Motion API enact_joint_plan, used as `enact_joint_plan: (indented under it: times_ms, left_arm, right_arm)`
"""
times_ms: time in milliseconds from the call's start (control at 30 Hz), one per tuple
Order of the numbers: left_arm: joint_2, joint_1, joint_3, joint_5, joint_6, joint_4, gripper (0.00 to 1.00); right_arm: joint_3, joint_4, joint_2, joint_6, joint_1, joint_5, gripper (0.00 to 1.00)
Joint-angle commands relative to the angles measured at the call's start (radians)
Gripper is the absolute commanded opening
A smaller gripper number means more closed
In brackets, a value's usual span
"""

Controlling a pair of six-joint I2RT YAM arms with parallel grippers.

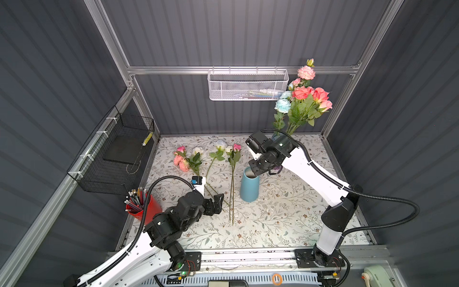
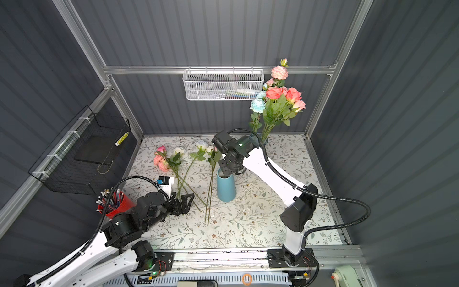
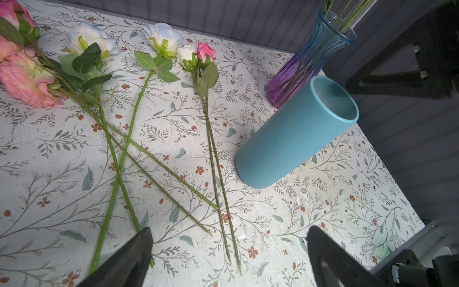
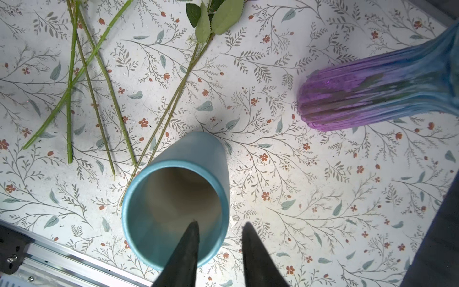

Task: Arrange the flowers into the vase
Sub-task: 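Open right gripper and withdraw it while left gripper reaches for the white rose stem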

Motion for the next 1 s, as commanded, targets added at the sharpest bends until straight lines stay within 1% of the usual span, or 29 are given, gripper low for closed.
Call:
enact_joint_plan:
  times_ms: [0, 100, 133, 200, 267, 300, 333, 367, 400, 433, 467, 500, 533, 600, 633, 667, 700, 800, 833, 900, 933, 967]
  left_arm:
    - [-0.003, 0.001, 0.076, 0.013, 0.027, -0.023, 0.98]
    - [0.009, 0.001, 0.107, -0.025, 0.044, -0.047, 0.98]
    - [0.018, 0.001, 0.117, -0.065, 0.038, -0.062, 0.98]
    - [0.055, 0.001, 0.144, -0.152, 0.006, -0.109, 0.93]
    - [0.154, 0.004, 0.2, -0.248, -0.037, -0.204, 0.86]
    - [0.208, 0.012, 0.223, -0.266, -0.049, -0.238, 0.84]
    - [0.269, 0.041, 0.25, -0.256, -0.048, -0.257, 0.8]
    - [0.327, 0.095, 0.27, -0.214, -0.033, -0.263, 0.77]
    - [0.368, 0.166, 0.283, -0.149, -0.018, -0.258, 0.73]
    - [0.402, 0.265, 0.283, -0.054, 0.005, -0.226, 0.67]
    - [0.429, 0.347, 0.275, 0.022, 0.029, -0.187, 0.63]
    - [0.465, 0.43, 0.271, 0.079, 0.05, -0.155, 0.61]
    - [0.514, 0.487, 0.283, 0.103, 0.074, -0.139, 0.61]
    - [0.64, 0.537, 0.335, 0.124, 0.118, -0.14, 0.59]
    - [0.709, 0.547, 0.374, 0.129, 0.131, -0.148, 0.54]
    - [0.765, 0.557, 0.393, 0.132, 0.141, -0.143, 0.52]
    - [0.816, 0.565, 0.414, 0.141, 0.144, -0.135, 0.52]
    - [0.926, 0.577, 0.442, 0.176, 0.149, -0.084, 0.51]
    - [0.964, 0.577, 0.455, 0.174, 0.152, -0.078, 0.49]
    - [1.037, 0.581, 0.487, 0.142, 0.149, -0.098, 0.41]
    - [1.06, 0.586, 0.495, 0.128, 0.144, -0.095, 0.37]
    - [1.074, 0.588, 0.494, 0.111, 0.138, -0.083, 0.36]
  right_arm:
    - [-0.014, 0.009, -0.043, 0.0, 0.004, -0.001, 0.34]
    - [-0.001, 0.005, -0.08, 0.003, 0.004, 0.015, 0.4]
    - [0.011, 0.002, -0.098, 0.003, 0.004, 0.026, 0.43]
    - [0.034, 0.002, -0.142, 0.01, 0.004, 0.039, 0.46]
    - [0.024, 0.033, -0.215, 0.032, 0.004, 0.058, 0.48]
    - [0.0, 0.056, -0.259, 0.046, 0.004, 0.064, 0.48]
    - [-0.049, 0.095, -0.316, 0.065, 0.005, 0.067, 0.48]
    - [-0.127, 0.154, -0.383, 0.088, 0.004, 0.072, 0.48]
    - [-0.199, 0.208, -0.45, 0.11, 0.004, 0.079, 0.47]
    - [-0.282, 0.273, -0.528, 0.137, 0.004, 0.08, 0.46]
    - [-0.358, 0.326, -0.591, 0.157, 0.004, 0.081, 0.44]
    - [-0.448, 0.376, -0.665, 0.181, 0.004, 0.088, 0.4]
    - [-0.522, 0.415, -0.739, 0.201, 0.004, 0.1, 0.38]
    - [-0.637, 0.46, -0.832, 0.235, 0.001, 0.122, 0.32]
    - [-0.692, 0.484, -0.87, 0.25, -0.001, 0.123, 0.29]
    - [-0.73, 0.502, -0.892, 0.26, -0.004, 0.114, 0.29]
    - [-0.77, 0.522, -0.909, 0.269, -0.008, 0.102, 0.28]
    - [-0.851, 0.584, -0.919, 0.271, -0.029, 0.058, 0.26]
    - [-0.866, 0.604, -0.911, 0.271, -0.043, 0.042, 0.23]
    - [-0.885, 0.643, -0.891, 0.266, -0.085, -0.019, 0.15]
    - [-0.893, 0.664, -0.879, 0.268, -0.113, -0.063, 0.13]
    - [-0.899, 0.684, -0.866, 0.272, -0.14, -0.106, 0.12]
